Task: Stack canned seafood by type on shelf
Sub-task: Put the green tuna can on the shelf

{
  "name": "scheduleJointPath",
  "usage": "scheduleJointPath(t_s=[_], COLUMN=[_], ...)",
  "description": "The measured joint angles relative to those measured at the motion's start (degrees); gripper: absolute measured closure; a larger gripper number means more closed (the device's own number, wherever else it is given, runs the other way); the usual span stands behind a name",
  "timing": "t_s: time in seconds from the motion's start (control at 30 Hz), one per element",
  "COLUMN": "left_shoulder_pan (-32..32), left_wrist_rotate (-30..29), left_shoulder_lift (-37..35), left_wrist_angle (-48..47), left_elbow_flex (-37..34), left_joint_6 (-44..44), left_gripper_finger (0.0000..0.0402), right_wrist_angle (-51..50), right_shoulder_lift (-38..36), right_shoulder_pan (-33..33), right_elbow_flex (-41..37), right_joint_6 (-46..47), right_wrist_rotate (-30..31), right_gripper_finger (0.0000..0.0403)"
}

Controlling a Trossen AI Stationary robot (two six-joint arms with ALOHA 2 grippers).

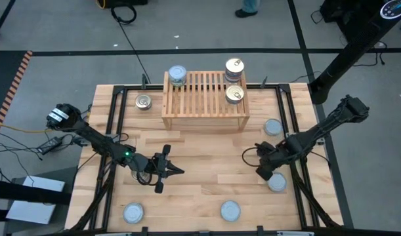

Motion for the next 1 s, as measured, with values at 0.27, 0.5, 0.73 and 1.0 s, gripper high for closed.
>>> scheduleJointPath(t_s=[0.27,0.5,0.73,1.0], left_shoulder_pan=[0.0,0.0,0.0,0.0], left_wrist_rotate=[0.0,0.0,0.0,0.0], left_shoulder_lift=[0.0,0.0,0.0,0.0], left_wrist_angle=[-0.5,-0.5,-0.4,-0.4], left_elbow_flex=[0.0,0.0,0.0,0.0], left_joint_6=[-0.2,-0.2,-0.2,-0.2], left_gripper_finger=[0.0401,0.0401,0.0401,0.0401], right_wrist_angle=[-23.5,-16.5,-12.5,-7.8], right_shoulder_lift=[0.0,0.1,0.1,0.1], right_shoulder_pan=[-8.2,-18.0,-25.0,-29.5], right_elbow_flex=[4.0,-2.8,-9.1,-13.2], right_joint_6=[6.4,7.0,7.2,3.9], right_wrist_rotate=[23.8,24.6,31.7,33.1], right_gripper_finger=[0.0401,0.0401,0.0401,0.0401])
